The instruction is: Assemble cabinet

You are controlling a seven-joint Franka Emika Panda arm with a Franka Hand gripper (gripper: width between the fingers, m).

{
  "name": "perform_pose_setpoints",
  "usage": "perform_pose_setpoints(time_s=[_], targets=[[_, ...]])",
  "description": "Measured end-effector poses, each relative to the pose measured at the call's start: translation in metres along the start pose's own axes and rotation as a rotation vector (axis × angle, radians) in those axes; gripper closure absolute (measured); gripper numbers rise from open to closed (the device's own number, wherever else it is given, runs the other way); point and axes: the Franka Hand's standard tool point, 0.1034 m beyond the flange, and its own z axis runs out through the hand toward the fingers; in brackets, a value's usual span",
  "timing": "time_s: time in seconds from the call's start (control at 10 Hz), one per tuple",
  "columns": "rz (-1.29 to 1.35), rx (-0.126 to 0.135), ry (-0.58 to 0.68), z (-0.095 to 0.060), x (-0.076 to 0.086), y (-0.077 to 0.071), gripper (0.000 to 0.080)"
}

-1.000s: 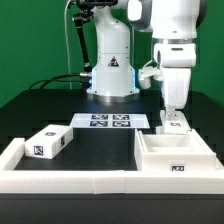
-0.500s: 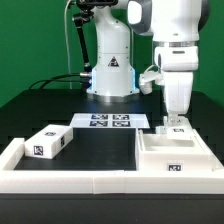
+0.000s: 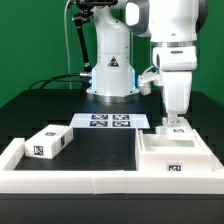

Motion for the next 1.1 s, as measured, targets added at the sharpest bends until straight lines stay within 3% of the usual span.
perform_pose_setpoints(time_s=[0.8, 1.1], targets=[[0.015, -0.032, 0.014, 0.001, 0.000, 0.079, 0.0731], [0.007, -0.029, 0.013, 0.001, 0.001, 0.083, 0.0731]])
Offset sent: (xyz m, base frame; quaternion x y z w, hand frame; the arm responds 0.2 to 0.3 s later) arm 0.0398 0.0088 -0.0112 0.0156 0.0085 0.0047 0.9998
